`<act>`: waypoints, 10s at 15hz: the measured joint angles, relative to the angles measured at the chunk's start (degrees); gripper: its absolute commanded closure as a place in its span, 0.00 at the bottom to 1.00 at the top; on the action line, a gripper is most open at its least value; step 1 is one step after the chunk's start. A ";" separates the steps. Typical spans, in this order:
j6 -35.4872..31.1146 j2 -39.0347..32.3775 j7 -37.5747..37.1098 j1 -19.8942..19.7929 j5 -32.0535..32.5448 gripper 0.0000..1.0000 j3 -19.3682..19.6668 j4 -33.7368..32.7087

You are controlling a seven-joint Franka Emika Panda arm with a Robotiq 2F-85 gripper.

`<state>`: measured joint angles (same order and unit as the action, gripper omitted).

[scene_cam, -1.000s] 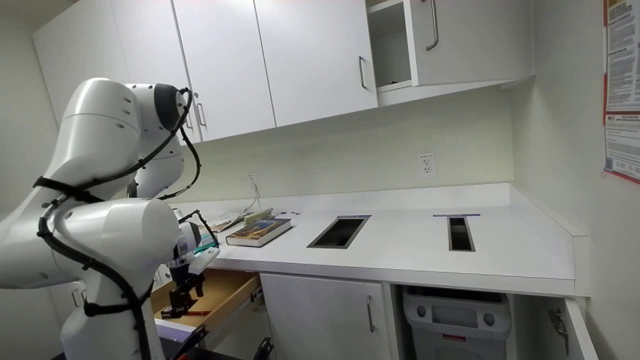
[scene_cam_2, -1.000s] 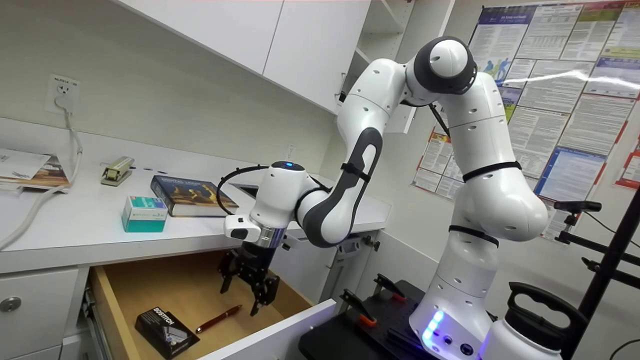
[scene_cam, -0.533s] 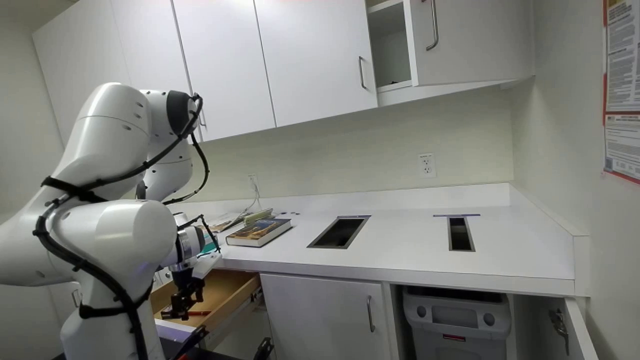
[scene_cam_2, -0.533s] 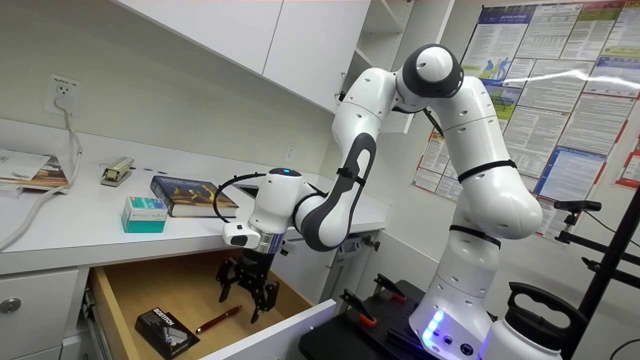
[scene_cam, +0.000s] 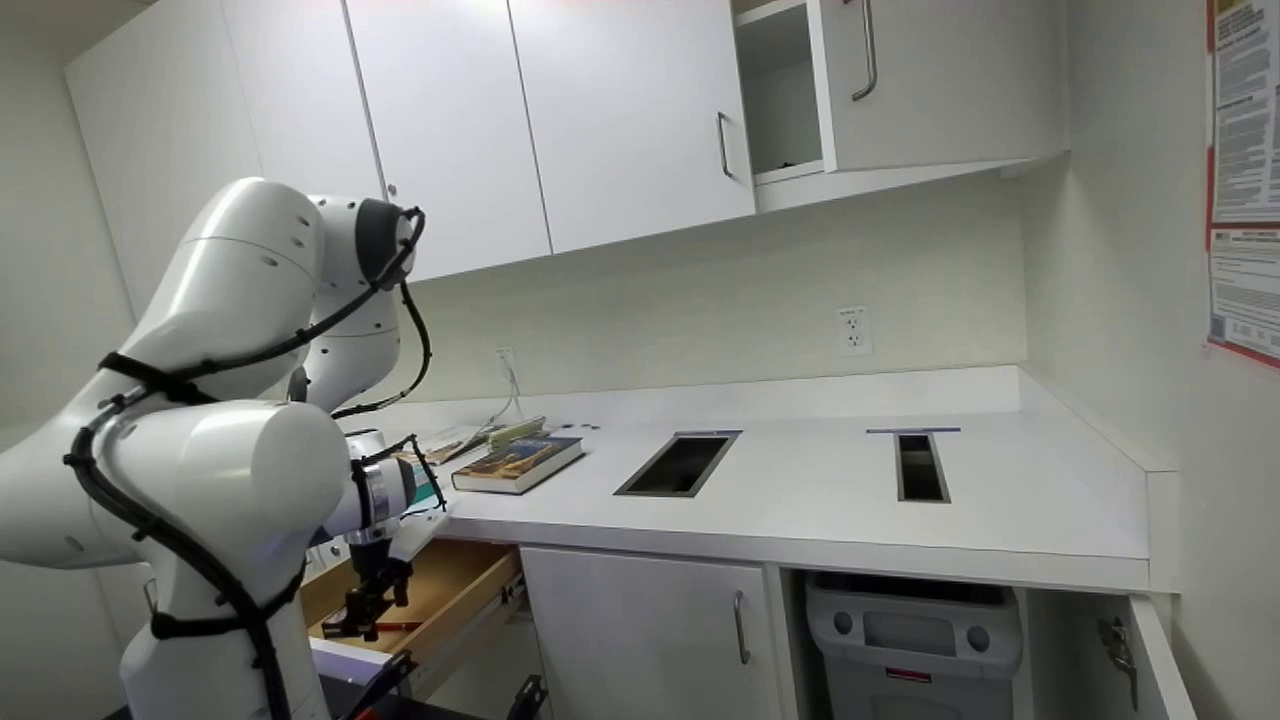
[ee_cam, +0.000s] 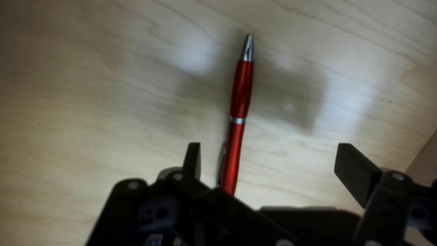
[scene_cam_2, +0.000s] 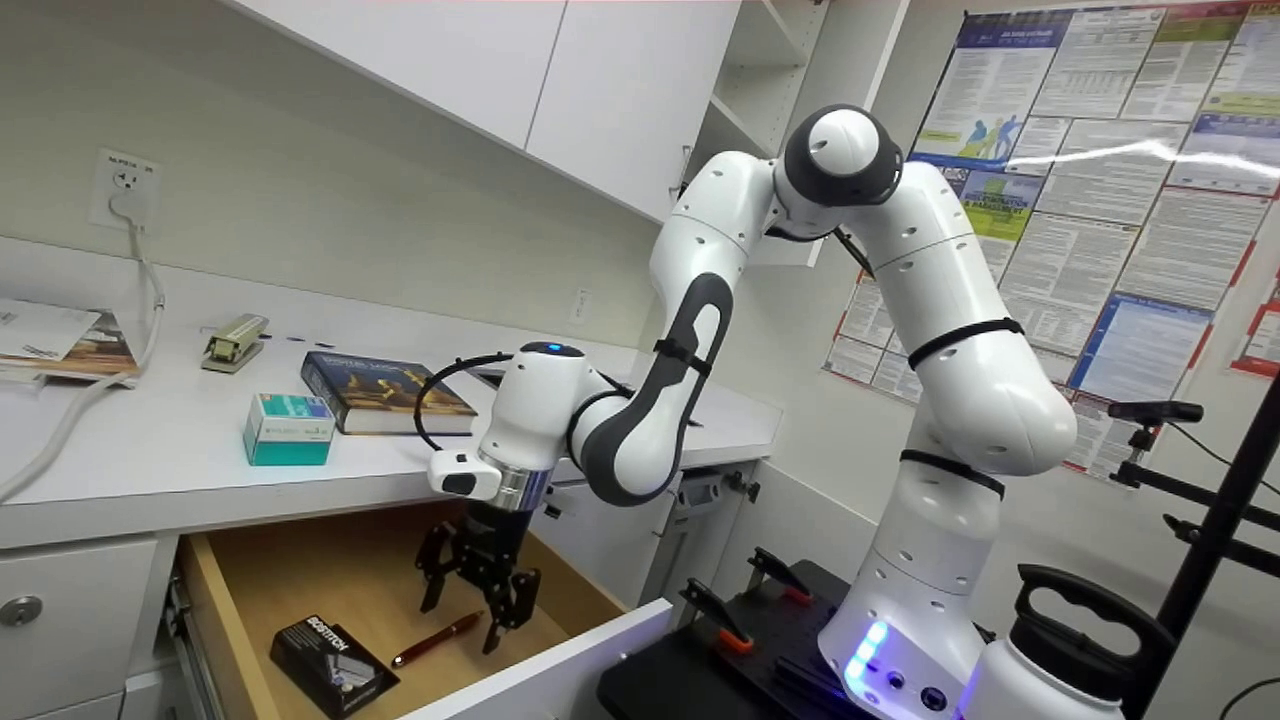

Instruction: Take the pen and the box out of the drawer and put them on the counter then close the drawer

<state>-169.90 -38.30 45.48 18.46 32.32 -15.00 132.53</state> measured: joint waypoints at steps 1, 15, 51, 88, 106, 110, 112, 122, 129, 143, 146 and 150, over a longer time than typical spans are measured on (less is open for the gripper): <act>1.30 -0.68 0.20 -0.41 -0.22 0.00 -0.59 -1.16; 12.08 -6.80 2.92 -0.94 -4.26 0.71 -2.65 -12.27; 17.68 38.56 -43.55 -1.57 9.01 0.97 4.13 10.61; 32.20 40.92 -66.99 -0.51 -15.65 0.00 -0.22 2.44; 13.91 34.33 -71.74 4.52 -27.99 0.00 -7.30 12.01; 3.20 26.79 -81.95 6.96 -17.81 0.00 -5.23 13.37; 1.93 22.78 -86.43 9.52 -12.61 0.00 -2.02 11.98; 7.07 6.00 -92.40 26.55 -13.41 0.00 9.62 -5.40; 7.06 -1.39 -91.51 28.88 -17.80 0.00 13.89 -13.25; 7.05 -7.28 -85.82 29.44 -21.78 0.72 15.27 -19.20; 7.05 -7.26 -85.10 29.53 -22.33 0.83 15.48 -19.44; 7.06 -7.09 -85.04 29.71 -22.50 0.84 15.69 -19.36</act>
<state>-162.84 -45.39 -39.56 48.17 9.82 0.69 113.16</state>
